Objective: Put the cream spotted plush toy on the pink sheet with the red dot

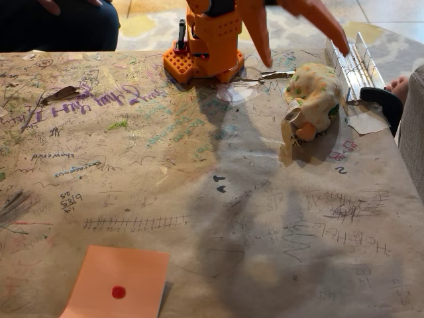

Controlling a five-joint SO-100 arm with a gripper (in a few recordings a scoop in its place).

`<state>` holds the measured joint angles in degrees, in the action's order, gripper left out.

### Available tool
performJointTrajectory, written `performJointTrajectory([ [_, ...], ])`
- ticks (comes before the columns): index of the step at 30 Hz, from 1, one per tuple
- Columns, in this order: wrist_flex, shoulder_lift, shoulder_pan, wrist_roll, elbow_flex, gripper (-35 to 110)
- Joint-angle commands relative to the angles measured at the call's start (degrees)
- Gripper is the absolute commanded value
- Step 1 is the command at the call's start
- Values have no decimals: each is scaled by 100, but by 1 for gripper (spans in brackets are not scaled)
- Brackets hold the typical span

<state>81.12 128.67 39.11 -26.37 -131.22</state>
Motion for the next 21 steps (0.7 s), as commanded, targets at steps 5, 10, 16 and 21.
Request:
performJointTrajectory([
  [5, -729, -1222, 976, -193, 229, 52],
  [10, -756, -2004, 1564, -325, 580, 54],
  [16, -888, -3217, 1556, -299, 809, 53],
  [21, -1230, -4359, 1327, -439, 756, 52],
])
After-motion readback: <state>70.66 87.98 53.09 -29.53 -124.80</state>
